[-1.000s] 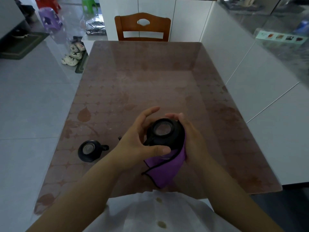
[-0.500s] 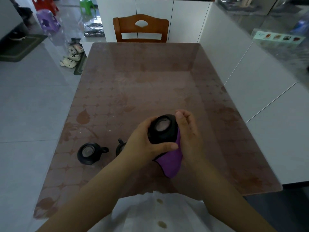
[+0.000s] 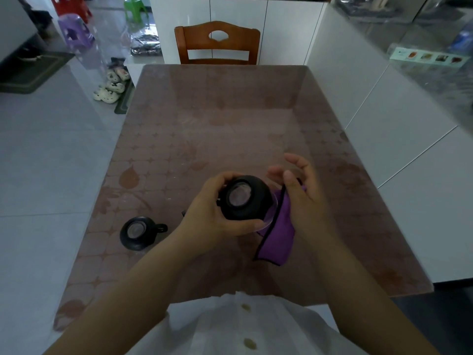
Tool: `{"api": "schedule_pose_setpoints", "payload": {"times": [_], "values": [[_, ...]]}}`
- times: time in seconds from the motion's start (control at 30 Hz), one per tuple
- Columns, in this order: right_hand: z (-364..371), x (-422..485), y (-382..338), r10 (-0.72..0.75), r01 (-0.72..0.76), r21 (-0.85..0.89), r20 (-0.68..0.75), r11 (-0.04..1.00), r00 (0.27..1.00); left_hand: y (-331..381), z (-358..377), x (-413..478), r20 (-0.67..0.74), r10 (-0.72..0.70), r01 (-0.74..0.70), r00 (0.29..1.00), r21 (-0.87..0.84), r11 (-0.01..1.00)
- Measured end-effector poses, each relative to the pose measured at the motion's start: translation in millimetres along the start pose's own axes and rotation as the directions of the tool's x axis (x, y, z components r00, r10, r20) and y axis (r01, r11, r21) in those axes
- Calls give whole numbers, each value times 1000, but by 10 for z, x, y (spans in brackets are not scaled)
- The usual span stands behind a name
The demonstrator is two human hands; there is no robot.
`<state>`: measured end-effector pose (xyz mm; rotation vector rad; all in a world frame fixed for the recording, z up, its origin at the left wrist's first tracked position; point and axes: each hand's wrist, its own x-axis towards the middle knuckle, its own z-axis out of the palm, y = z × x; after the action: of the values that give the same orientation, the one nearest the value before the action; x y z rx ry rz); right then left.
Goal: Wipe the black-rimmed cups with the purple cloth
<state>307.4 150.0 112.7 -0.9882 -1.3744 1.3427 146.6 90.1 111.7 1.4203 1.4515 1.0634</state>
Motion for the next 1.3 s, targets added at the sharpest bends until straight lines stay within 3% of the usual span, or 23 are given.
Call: {"api": "schedule_pose_setpoints", "payload": {"times": [0.13,0.27,0.37,0.5,0.67,0.77,0.93,1.03,1.17,1.3], "values": [[100,-71,-64,34,-47,51,233,998,972,-78,56,-6,28,49,-48,998,-17,999],[141,-76,27,59,-93,126,256,988,965,-126,24,-44,47,93,-89,995,-77,993],[129,-86,123,41,-77,146,236,986,971,-180,3,-72,54,102,-96,993,-92,991],[36,-99,352,37,-15,-143,156,990,987,-286,-142,-53,22,46,-45,999,-29,999],[-211,-274,908,149,-206,-252,-225,946,963,-733,-556,132,-302,-125,190,945,196,962],[-293,-357,1114,192,-281,-244,-334,928,923,-1035,-752,292,-366,-213,337,906,320,886],[-280,-387,1306,378,-439,-352,-230,827,897,-1269,-693,610,-371,-297,466,880,553,691],[-192,-368,1344,440,-467,-474,-175,746,881,-1366,-573,726,-310,-355,468,882,660,587],[-80,-342,1380,391,-385,-623,-137,680,910,-1443,-479,841,-281,-361,447,889,702,555],[-51,-354,1345,396,-379,-640,-124,668,910,-1463,-428,968,-238,-373,422,897,712,561]]}}
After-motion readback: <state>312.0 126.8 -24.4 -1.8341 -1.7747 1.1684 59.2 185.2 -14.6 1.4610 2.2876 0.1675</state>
